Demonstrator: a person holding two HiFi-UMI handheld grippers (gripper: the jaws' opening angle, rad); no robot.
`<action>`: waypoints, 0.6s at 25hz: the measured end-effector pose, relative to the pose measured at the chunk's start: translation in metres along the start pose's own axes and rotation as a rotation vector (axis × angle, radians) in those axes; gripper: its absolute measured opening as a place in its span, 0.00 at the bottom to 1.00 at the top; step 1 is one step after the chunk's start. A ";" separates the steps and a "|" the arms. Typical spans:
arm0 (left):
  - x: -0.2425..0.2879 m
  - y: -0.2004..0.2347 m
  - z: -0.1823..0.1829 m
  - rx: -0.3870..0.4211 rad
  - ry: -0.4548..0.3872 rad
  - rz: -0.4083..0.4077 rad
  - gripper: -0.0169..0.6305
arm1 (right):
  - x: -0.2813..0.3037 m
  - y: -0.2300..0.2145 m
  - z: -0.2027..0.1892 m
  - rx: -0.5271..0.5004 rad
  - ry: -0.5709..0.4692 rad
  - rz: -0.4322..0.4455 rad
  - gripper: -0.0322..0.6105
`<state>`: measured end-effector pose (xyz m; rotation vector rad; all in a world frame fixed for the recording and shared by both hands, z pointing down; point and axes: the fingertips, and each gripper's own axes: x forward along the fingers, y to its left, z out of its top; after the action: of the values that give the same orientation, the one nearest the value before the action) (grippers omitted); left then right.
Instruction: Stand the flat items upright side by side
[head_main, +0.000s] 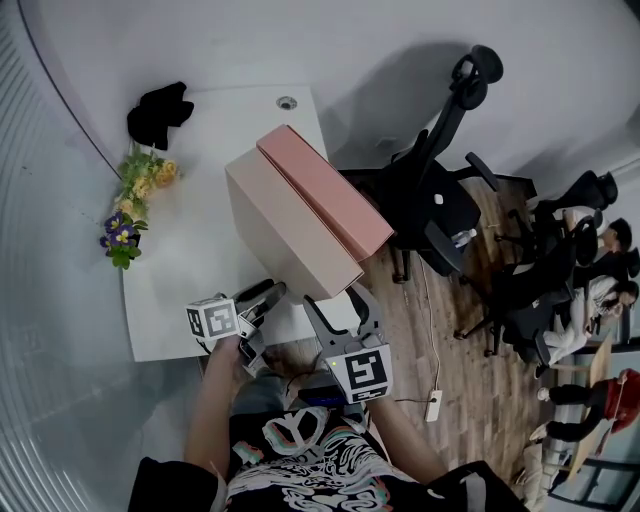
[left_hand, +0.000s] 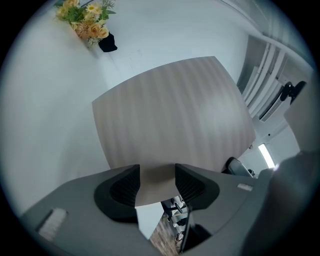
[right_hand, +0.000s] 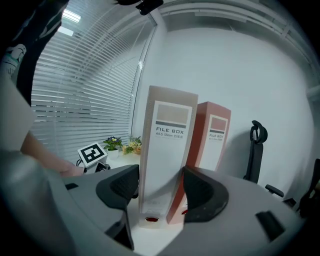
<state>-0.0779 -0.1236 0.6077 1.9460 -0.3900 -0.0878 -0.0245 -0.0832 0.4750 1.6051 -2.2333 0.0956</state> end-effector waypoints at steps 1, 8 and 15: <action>0.000 0.001 0.000 -0.002 -0.001 0.001 0.34 | -0.001 0.000 0.000 0.003 -0.002 -0.003 0.48; 0.004 0.000 0.004 -0.025 -0.013 -0.003 0.34 | 0.004 -0.005 0.002 0.001 0.013 -0.014 0.48; 0.006 0.005 0.004 -0.019 -0.003 0.006 0.34 | -0.001 -0.009 0.001 0.004 0.021 -0.046 0.47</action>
<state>-0.0747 -0.1312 0.6115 1.9260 -0.3959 -0.0904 -0.0165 -0.0853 0.4720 1.6486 -2.1804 0.1042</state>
